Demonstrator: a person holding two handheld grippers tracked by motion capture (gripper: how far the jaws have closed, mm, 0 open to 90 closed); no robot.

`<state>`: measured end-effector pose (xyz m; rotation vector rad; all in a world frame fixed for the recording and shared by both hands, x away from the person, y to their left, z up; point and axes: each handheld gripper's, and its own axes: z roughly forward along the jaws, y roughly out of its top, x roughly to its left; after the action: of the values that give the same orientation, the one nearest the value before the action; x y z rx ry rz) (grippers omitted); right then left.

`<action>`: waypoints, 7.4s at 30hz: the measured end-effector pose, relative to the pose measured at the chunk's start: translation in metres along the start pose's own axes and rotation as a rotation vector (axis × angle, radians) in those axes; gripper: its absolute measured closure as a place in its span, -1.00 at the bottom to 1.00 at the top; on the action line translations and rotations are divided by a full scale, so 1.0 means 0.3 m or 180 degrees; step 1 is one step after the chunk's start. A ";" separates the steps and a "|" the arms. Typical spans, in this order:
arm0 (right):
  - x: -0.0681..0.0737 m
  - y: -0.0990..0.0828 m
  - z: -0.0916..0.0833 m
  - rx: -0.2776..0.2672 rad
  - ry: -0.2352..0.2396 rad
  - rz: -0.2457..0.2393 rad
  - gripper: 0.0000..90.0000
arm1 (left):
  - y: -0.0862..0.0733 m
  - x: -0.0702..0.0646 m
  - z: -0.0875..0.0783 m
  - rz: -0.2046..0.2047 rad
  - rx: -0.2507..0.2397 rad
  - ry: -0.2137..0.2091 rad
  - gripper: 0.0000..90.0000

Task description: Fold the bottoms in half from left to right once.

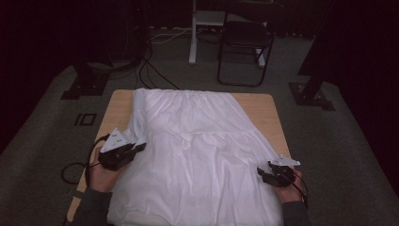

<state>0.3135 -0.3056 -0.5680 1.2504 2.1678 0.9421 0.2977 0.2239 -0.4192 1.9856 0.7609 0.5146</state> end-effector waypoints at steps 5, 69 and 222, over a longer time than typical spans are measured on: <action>-0.006 -0.005 0.006 -0.0049 0.0066 0.0096 -0.11 | 0.064 -0.077 0.107 0.0057 -0.0058 -0.0419 0.93; 0.331 0.302 -0.016 -0.0262 0.0708 -0.0350 0.96 | -0.173 -0.115 0.252 0.0029 0.0402 0.0250 -0.03; -0.021 0.249 0.029 -0.0494 0.0457 0.0177 0.37 | -0.250 0.135 0.216 -0.0412 0.0686 0.0986 -0.05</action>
<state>0.3643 -0.2820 -0.5172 1.2067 2.1289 1.2323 0.3441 0.2413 -0.5141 2.0602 1.1711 0.6968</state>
